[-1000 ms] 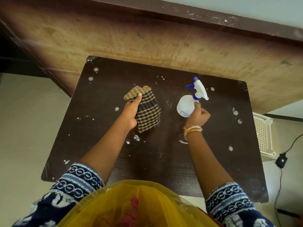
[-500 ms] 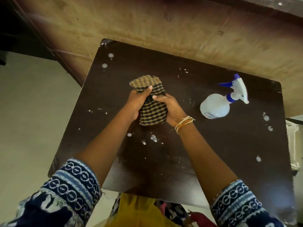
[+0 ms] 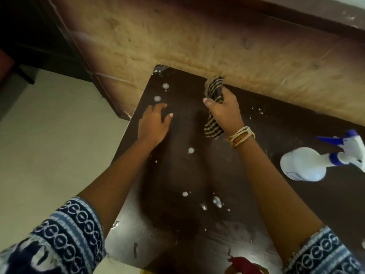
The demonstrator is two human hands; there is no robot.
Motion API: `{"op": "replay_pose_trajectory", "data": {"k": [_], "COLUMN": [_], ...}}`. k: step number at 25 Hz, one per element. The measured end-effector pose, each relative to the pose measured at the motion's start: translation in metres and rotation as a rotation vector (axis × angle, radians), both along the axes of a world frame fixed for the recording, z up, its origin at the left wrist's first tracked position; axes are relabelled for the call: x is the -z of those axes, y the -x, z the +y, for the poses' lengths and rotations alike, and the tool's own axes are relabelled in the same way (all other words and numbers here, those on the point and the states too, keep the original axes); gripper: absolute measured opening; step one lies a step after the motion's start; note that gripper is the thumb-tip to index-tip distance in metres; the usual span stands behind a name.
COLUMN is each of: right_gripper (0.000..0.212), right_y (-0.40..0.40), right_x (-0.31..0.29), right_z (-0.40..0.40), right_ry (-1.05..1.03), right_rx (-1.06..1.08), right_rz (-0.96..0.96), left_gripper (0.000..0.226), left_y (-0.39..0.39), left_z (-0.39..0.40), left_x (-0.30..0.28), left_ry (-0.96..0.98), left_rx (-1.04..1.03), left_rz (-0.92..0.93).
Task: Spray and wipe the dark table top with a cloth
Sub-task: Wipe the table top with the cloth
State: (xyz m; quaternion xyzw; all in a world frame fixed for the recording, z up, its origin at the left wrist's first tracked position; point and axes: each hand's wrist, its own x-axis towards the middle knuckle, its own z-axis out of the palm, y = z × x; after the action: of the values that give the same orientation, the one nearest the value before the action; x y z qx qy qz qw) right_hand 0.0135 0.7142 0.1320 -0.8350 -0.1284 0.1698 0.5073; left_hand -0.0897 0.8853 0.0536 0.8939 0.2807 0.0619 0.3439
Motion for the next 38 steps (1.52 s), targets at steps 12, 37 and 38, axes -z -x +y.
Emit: {"op": "replay_pose_trajectory", "data": {"k": [12,37,38], "right_gripper": [0.066,0.055,0.056], "right_y": [0.013,-0.093,-0.099], "right_x": [0.126,0.129,0.128], "right_z": [0.082,0.128,0.109], "right_ry": [0.905,0.818,0.837], "right_rx": [-0.179,-0.189,-0.067], "right_rz": [-0.402,-0.502,-0.435], "left_gripper": [0.064,0.060,0.060], "left_y": [0.009,0.009,0.008], "left_z": [0.052,0.048,0.048], "left_x": [0.053,0.051,0.052], "left_ry": [-0.334,-0.352,-0.355], "left_rx": [0.101,0.068,0.064], "left_rz": [0.189,0.199,0.207]}}
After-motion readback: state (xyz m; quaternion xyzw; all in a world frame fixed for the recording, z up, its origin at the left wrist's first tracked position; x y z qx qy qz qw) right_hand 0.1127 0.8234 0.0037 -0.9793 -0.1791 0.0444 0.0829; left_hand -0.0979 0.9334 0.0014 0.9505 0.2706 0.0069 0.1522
